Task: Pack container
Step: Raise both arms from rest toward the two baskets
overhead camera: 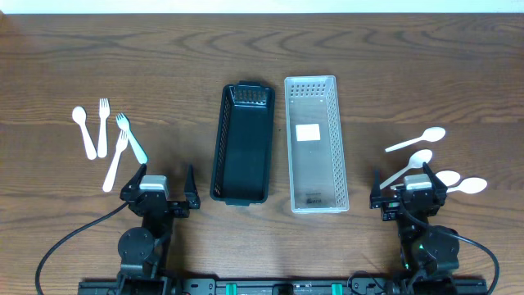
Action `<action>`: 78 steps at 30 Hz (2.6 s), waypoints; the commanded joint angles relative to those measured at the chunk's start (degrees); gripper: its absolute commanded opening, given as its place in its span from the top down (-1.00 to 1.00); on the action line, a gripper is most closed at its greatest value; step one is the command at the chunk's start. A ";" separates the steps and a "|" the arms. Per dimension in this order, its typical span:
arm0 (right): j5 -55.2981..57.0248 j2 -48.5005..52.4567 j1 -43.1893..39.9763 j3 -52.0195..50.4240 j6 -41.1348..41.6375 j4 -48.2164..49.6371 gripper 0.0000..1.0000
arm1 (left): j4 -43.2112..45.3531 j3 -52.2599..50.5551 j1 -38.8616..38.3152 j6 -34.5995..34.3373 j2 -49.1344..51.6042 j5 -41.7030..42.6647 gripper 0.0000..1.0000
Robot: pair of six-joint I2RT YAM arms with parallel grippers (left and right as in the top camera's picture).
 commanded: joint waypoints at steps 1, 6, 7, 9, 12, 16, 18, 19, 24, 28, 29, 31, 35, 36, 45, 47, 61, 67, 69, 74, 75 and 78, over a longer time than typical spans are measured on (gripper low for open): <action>-0.17 -0.35 -0.52 -0.17 0.63 -0.13 -0.99 | -2.32 -1.01 -0.13 0.11 -0.35 -0.63 -0.96; -0.17 -0.35 -0.52 -0.17 0.63 -0.13 -0.98 | -2.32 -1.01 -0.13 0.11 -0.35 -0.63 -0.96; -0.17 -0.35 -0.52 -0.17 0.63 -0.13 -0.98 | -2.32 -1.01 -0.13 0.11 -0.35 -0.63 -0.96; -0.17 -0.35 -0.52 -0.17 0.63 -0.13 -0.98 | -2.32 -1.01 -0.13 0.11 -0.35 -0.63 -0.96; -0.15 -0.35 -0.52 -0.17 0.63 -0.13 -0.99 | -2.32 -1.01 -0.13 0.11 -0.35 -0.63 -0.96; -0.17 -0.35 -0.52 -0.17 0.63 -0.13 -0.99 | -2.29 -1.01 -0.13 0.11 -0.35 -0.63 -0.96; -0.17 -0.35 -0.52 -0.17 0.63 -0.13 -0.98 | -2.32 -1.01 -0.13 0.11 -0.35 -0.63 -0.96; -0.17 -0.35 -0.52 -0.17 0.63 -0.13 -0.98 | -2.32 -1.01 -0.13 0.11 -0.35 -0.63 -0.96; -0.17 -0.35 -0.52 -0.17 0.63 -0.13 -0.98 | -2.29 -1.01 -0.13 0.11 -0.35 -0.63 -0.96; -0.17 -0.35 -0.52 -0.17 0.63 -0.13 -0.99 | -2.32 -1.01 -0.13 0.11 -0.35 -0.63 -0.96; -0.17 -0.35 -0.52 -0.17 0.63 -0.13 -0.99 | -2.32 -1.01 -0.13 0.11 -0.35 -0.63 -0.96; -0.17 -0.35 -0.52 -0.17 0.63 -0.13 -0.99 | -2.29 -1.01 -0.13 0.11 -0.35 -0.63 -0.96; -0.17 -0.35 -0.52 -0.17 0.63 -0.13 -0.99 | -2.32 -1.01 -0.13 0.11 -0.35 -0.63 -0.96; -0.17 -0.35 -0.52 -0.17 0.63 -0.13 -0.98 | -2.32 -1.01 -0.13 0.11 -0.35 -0.63 -0.96; -0.17 -0.35 -0.52 -0.17 0.63 -0.13 -0.98 | -2.32 -1.01 -0.13 0.11 -0.35 -0.63 -0.96; -0.17 -0.35 -0.52 -0.17 0.63 -0.13 -0.98 | -2.32 -1.01 -0.13 0.11 -0.35 -0.63 -0.96; -0.17 -0.35 -0.52 -0.17 0.63 -0.13 -0.98 | -2.32 -1.01 -0.13 0.11 -0.35 -0.63 -0.96; -0.17 -0.35 -0.52 -0.17 0.63 -0.13 -0.99 | -2.32 -1.01 -0.13 0.11 -0.35 -0.63 -0.96; -0.17 -0.35 -0.52 -0.17 0.63 -0.13 -0.98 | -2.32 -1.01 -0.13 0.11 -0.35 -0.63 -0.96; -0.74 -0.35 -0.50 -0.17 0.74 -0.13 -0.99 | -2.27 -1.01 -0.13 0.11 -0.35 -0.61 -0.96; -1.14 -0.31 -0.50 -0.17 1.11 -0.13 -0.99 | -2.27 -1.01 -0.13 0.11 -0.35 -0.61 -0.96; -1.81 -0.28 -0.50 -0.17 2.91 -0.15 -0.99 | -2.27 -1.01 -0.13 0.11 -0.35 -0.61 -0.96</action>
